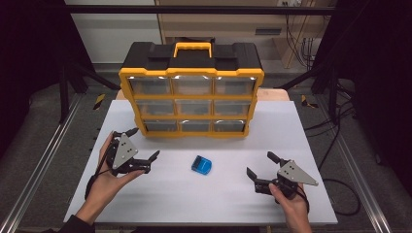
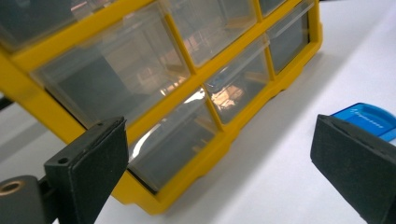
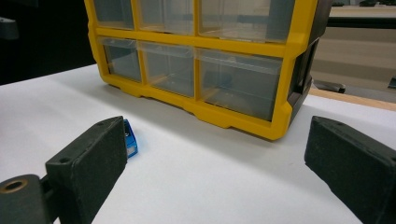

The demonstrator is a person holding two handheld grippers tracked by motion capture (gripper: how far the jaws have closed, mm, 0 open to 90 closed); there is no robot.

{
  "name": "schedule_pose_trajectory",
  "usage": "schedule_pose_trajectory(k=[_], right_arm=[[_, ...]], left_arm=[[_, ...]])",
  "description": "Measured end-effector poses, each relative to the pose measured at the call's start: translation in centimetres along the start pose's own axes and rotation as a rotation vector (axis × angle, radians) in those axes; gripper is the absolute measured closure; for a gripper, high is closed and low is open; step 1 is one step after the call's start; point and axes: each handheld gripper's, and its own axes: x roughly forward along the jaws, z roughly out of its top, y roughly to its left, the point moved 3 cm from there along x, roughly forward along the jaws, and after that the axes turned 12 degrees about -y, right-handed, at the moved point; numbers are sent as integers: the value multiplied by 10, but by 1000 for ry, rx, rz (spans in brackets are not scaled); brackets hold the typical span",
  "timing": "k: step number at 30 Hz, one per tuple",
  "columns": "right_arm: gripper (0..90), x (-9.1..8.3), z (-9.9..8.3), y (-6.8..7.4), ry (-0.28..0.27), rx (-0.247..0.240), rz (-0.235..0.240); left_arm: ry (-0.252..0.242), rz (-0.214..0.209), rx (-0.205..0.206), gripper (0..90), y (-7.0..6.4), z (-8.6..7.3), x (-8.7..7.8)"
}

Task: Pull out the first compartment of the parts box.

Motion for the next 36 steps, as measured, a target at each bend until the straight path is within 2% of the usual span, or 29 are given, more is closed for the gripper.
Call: schedule_pose_trajectory(k=[2, 5, 8, 9, 11, 13, 15, 18, 20, 27, 29, 34, 36], right_arm=[[59, 0, -1, 0, -1, 1, 0], [56, 0, 0, -1, 0, 11, 0], [56, 1, -1, -1, -2, 12, -1], [56, 1, -1, -1, -2, 12, -2], [56, 0, 0, -1, -2, 13, -3], [55, 0, 0, 0, -1, 16, -3], [52, 0, -1, -1, 6, 12, -2], [52, 1, -2, 0, 14, 14, 1], [52, 2, -2, 0, 16, 2, 6], [51, 2, -2, 0, 16, 8, 2], [51, 2, -1, 0, 15, -1, 4], [51, 1, -1, 0, 10, 9, 2], [51, 1, -1, 0, 10, 6, 4]], left_arm=[[28, 11, 54, 44, 2, 8, 4], [113, 51, 134, 76, 7, 17, 9], [136, 81, 172, 75, 11, 26, 12], [136, 81, 172, 75, 11, 26, 12], [156, 95, 239, 83, 15, 34, 14], [167, 131, 284, 108, 19, 39, 14], [170, 173, 318, 133, 24, 43, 13], [180, 207, 347, 138, 33, 48, 13], [170, 219, 383, 148, 38, 52, 13], [178, 270, 485, 166, 51, 67, 15], [177, 284, 529, 167, 55, 71, 15], [177, 323, 574, 181, 59, 77, 16], [166, 333, 565, 188, 61, 77, 17]])
